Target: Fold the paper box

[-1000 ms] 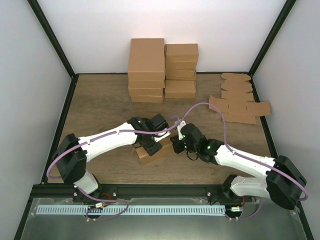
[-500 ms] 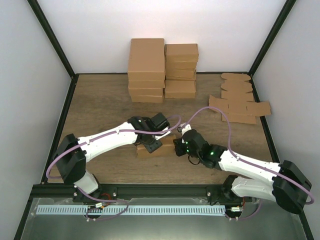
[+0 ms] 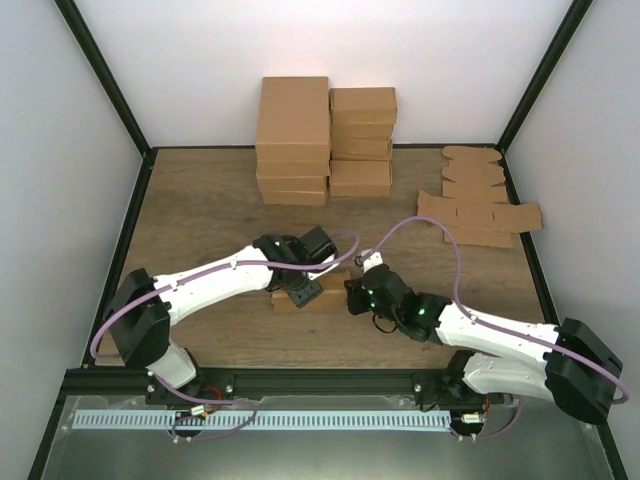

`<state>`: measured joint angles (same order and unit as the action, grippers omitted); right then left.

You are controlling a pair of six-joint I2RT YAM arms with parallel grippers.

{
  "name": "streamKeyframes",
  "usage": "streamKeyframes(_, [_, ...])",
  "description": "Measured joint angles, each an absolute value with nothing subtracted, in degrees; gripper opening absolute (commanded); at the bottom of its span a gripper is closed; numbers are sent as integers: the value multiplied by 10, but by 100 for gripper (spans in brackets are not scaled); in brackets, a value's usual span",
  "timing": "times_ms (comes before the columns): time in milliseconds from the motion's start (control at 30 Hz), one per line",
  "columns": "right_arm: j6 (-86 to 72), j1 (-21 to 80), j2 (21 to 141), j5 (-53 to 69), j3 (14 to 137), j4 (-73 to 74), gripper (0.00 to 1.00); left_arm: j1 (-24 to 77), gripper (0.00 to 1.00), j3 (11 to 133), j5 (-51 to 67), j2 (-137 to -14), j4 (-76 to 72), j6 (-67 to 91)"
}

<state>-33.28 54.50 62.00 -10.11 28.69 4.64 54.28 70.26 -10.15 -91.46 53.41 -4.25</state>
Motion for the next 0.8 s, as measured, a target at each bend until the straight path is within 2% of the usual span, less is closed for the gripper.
streamKeyframes(333, [-367, 580, 643, -142, 286, 21, 1, 536, 83, 691, -81, -850, 495, 20])
streamKeyframes(400, [-369, 580, 642, -144, 285, 20, 1, 535, 83, 691, -81, -820, 489, 39])
streamKeyframes(500, [-369, 581, 640, -148, 283, 20, 1, 529, 77, 689, -93, -766, 485, 84])
streamKeyframes(633, [-369, 583, 638, -154, 283, 23, 2, 504, 64, 654, -121, -694, 481, 151])
streamKeyframes(800, [-366, 583, 633, -162, 283, 29, 2, 482, 60, 574, -133, -615, 493, 216])
